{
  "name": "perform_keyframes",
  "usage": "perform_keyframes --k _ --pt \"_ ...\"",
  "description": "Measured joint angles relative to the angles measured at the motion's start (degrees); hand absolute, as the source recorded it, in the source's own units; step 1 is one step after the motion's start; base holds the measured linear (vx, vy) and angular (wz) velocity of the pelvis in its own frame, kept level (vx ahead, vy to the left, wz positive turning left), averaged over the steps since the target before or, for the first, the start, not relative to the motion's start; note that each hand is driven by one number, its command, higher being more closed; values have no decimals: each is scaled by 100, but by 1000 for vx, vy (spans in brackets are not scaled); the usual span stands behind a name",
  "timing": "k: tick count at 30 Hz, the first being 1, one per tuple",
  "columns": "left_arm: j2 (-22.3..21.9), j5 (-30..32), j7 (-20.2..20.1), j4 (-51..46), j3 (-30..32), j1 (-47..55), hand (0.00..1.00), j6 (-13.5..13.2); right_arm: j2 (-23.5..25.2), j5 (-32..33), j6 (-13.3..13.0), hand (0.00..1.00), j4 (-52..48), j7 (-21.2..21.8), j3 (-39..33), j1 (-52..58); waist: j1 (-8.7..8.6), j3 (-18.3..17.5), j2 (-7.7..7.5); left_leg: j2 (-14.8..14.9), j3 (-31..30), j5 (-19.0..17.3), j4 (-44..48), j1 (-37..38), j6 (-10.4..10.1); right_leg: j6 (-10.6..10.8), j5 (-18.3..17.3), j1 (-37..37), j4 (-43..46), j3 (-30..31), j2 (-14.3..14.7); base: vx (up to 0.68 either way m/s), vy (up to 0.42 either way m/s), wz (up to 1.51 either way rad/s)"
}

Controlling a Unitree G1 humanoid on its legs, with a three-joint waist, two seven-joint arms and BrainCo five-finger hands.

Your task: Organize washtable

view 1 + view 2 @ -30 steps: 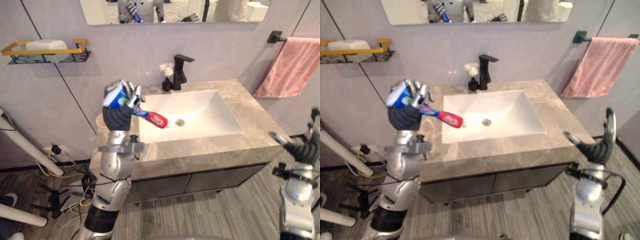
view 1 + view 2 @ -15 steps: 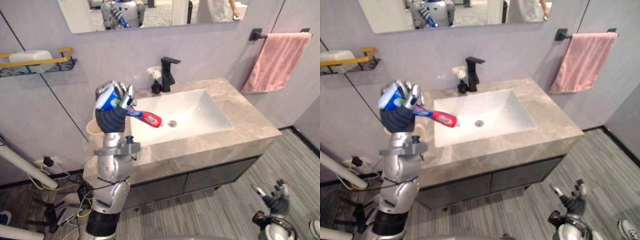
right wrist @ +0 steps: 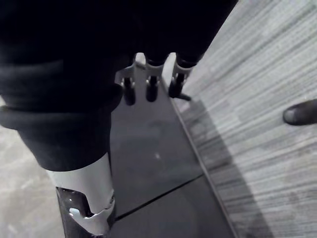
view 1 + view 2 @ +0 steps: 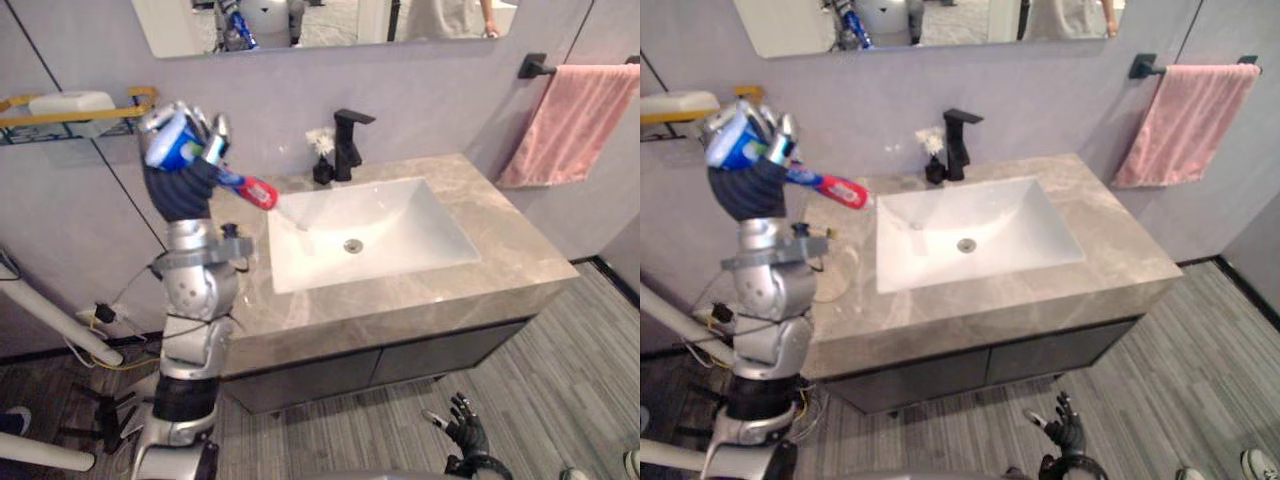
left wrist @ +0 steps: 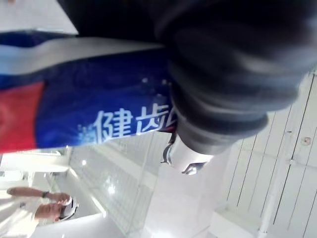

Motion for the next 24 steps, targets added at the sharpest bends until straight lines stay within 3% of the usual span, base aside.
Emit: perform_keyframes --k 5,8,11,17,24 --pt "361 -4 141 252 388 -240 100 0 -146 -42 0 0 145 -1 72 -92 19 7 -25 12 -52 1 71 -56 -1 -3 -18 1 3 -5 4 -52 -39 5" --pt "440 -2 143 425 410 -383 100 1 -221 -137 0 0 234 -1 73 -52 129 6 -38 12 -103 7 80 -77 -8 -7 -22 2 11 -33 4 -46 -32 6" --pt "601 -1 136 575 430 -411 100 3 -222 -191 0 0 235 1 104 -56 127 6 -81 14 -186 22 85 -124 -25 -16 -28 2 13 -112 2 -31 -30 14" --pt "603 1 129 911 635 -405 100 82 -225 -193 0 0 243 5 178 -104 142 9 -212 17 -269 36 87 -168 -43 -30 -54 1 15 -179 5 -9 -19 7" --pt "602 116 115 1092 702 -214 100 192 -231 -196 -2 0 355 101 181 -134 142 8 -238 20 -318 36 87 -191 -43 -46 -77 1 16 -180 10 -4 -6 4"
